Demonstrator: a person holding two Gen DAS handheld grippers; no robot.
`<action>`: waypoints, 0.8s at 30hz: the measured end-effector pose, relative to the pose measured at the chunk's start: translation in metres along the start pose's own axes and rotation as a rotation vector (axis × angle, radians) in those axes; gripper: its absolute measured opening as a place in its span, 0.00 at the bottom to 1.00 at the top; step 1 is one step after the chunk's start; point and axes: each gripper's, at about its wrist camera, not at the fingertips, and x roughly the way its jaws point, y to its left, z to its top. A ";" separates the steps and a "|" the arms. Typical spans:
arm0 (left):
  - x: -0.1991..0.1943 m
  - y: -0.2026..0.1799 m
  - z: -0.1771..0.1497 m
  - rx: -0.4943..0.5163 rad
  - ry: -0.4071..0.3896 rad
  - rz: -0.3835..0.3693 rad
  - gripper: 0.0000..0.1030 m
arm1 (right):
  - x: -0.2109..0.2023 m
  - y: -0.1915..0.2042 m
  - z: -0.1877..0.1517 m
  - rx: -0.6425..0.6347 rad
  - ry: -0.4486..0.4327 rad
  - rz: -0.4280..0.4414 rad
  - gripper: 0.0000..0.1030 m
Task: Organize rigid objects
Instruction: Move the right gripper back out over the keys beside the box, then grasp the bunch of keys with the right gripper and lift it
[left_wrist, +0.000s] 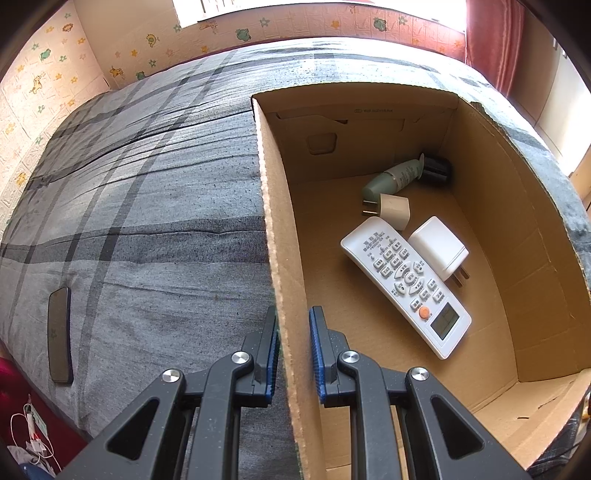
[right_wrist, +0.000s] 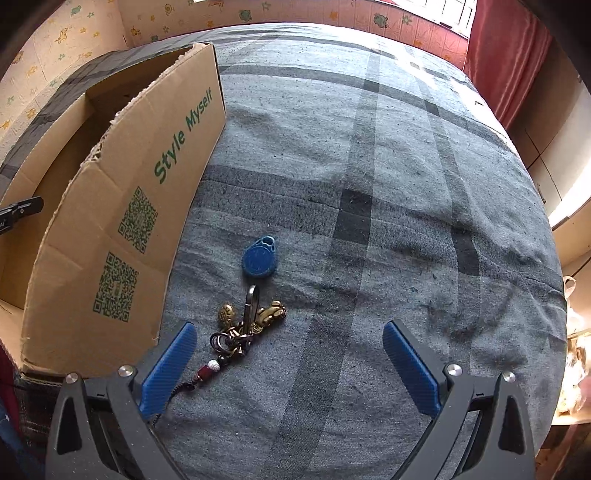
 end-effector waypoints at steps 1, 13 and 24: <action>0.000 0.000 0.000 0.001 0.000 0.001 0.18 | 0.001 0.001 0.000 -0.006 0.001 0.005 0.99; 0.000 0.001 0.000 -0.002 0.002 0.003 0.18 | 0.026 0.014 -0.006 -0.034 0.050 0.059 0.85; 0.000 0.000 0.000 -0.002 0.002 0.007 0.18 | 0.036 0.011 -0.013 -0.013 0.056 0.059 0.77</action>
